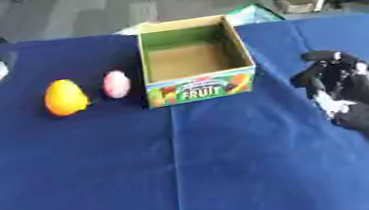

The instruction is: Pick up objects on the table and place them in the box.

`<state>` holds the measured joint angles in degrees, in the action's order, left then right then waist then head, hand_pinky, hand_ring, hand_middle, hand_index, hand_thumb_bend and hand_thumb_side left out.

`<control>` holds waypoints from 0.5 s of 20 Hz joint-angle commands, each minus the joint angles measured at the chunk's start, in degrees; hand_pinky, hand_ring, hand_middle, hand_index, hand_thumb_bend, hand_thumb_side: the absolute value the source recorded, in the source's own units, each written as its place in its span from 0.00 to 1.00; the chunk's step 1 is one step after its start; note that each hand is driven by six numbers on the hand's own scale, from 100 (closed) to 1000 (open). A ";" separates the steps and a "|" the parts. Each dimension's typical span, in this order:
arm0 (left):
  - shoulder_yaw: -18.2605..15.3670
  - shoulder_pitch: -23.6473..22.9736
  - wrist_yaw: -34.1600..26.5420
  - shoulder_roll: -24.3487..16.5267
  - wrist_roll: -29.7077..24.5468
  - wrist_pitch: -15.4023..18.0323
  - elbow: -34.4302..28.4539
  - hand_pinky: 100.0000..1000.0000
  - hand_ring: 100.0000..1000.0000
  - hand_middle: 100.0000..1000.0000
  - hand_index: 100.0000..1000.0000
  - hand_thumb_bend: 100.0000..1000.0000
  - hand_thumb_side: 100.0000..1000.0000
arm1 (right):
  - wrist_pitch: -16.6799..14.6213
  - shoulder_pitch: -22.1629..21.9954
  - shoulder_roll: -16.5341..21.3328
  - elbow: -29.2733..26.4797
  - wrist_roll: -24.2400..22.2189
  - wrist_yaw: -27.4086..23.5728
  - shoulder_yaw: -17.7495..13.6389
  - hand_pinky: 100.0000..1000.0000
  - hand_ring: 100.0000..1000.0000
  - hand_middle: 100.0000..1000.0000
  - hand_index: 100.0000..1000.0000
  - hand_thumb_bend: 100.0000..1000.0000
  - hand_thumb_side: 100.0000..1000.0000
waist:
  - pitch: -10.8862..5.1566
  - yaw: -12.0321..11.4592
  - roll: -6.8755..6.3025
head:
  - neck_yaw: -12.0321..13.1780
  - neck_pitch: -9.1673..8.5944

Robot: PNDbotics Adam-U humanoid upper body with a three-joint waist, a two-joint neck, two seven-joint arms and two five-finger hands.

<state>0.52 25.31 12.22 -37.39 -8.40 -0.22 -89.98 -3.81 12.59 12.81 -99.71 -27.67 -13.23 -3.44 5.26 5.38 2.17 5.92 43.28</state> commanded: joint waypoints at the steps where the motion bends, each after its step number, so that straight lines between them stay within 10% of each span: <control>1: 1.34 2.63 3.14 -2.48 -1.11 0.52 3.50 0.55 0.63 0.56 0.77 0.34 0.09 | -0.05 0.50 0.86 -0.75 -0.33 -0.40 0.06 0.73 0.66 0.47 0.78 0.00 0.00 | -0.81 0.23 -0.28 | 0.20 0.06; 10: 5.33 9.21 13.30 -0.07 -3.18 4.06 16.14 0.55 0.62 0.55 0.77 0.38 0.09 | 0.02 0.37 0.72 -0.58 -0.83 -0.47 0.39 0.73 0.66 0.47 0.78 0.00 0.00 | -0.89 0.81 -0.20 | 0.34 0.15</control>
<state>5.64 33.24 24.38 -36.72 -11.34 3.22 -74.69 -3.62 12.55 12.81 -99.69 -28.22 -13.25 -3.08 5.19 6.04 2.16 6.06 43.29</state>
